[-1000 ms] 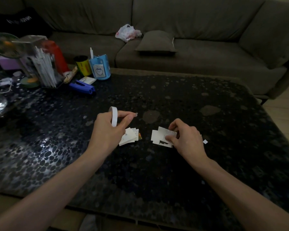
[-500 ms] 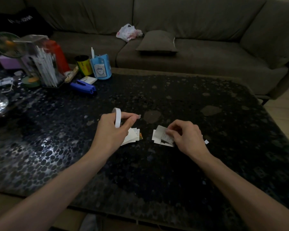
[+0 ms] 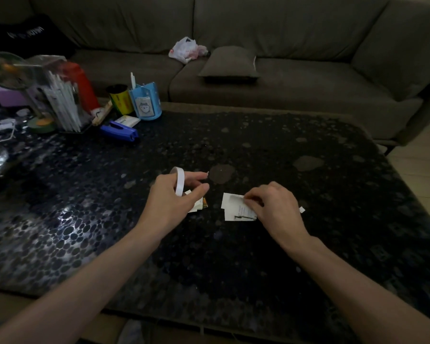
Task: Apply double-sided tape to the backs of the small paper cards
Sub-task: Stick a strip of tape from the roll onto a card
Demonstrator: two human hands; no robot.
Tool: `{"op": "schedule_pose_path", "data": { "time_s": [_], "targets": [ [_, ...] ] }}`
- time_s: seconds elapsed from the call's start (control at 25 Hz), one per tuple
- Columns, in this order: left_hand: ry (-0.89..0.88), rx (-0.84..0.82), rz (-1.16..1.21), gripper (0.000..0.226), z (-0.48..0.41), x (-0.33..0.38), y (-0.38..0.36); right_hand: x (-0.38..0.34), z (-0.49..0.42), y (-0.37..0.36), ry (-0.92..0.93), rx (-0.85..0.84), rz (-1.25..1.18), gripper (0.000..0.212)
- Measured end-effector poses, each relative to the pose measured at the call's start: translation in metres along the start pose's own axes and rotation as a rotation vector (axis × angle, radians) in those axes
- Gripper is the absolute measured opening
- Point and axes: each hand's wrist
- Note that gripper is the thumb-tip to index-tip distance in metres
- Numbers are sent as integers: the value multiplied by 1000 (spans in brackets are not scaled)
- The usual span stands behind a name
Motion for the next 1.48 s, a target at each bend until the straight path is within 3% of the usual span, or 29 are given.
{"op": "schedule_pose_path", "data": {
  "time_s": [0.36, 0.56, 0.76, 0.92, 1.12, 1.24, 1.36, 1.48],
  "targets": [
    [14, 9, -17, 25, -2, 0, 6, -5, 0, 3, 103, 50, 127, 15],
    [30, -2, -15, 30, -3, -3, 6, -9, -10, 10, -186, 5, -516, 19],
    [90, -90, -9, 59, 0, -5, -6, -17, -4, 20, -103, 12, -751, 22],
    [116, -134, 6, 59, 1, -2, -14, -19, 1, 28, -83, 37, -865, 20],
    [129, -168, 76, 59, 5, -2, -19, -15, 14, 29, -216, -16, -910, 3],
    [157, -186, 111, 60, 9, -3, -25, -17, 22, 29, -252, -21, -819, 13],
    [210, -182, 155, 59, 11, -4, -26, -19, 28, 34, -380, -29, -928, 27],
    [242, -216, 150, 59, 13, -6, -23, -18, 31, 34, -465, -67, -1041, 17]
  ]
}}
Point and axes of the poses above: each hand's wrist, its own z-axis away from the middle knuckle, its own y-axis out of the back of the hand, x = y × z, and after that the axes turned 11 degrees about y, right-handed
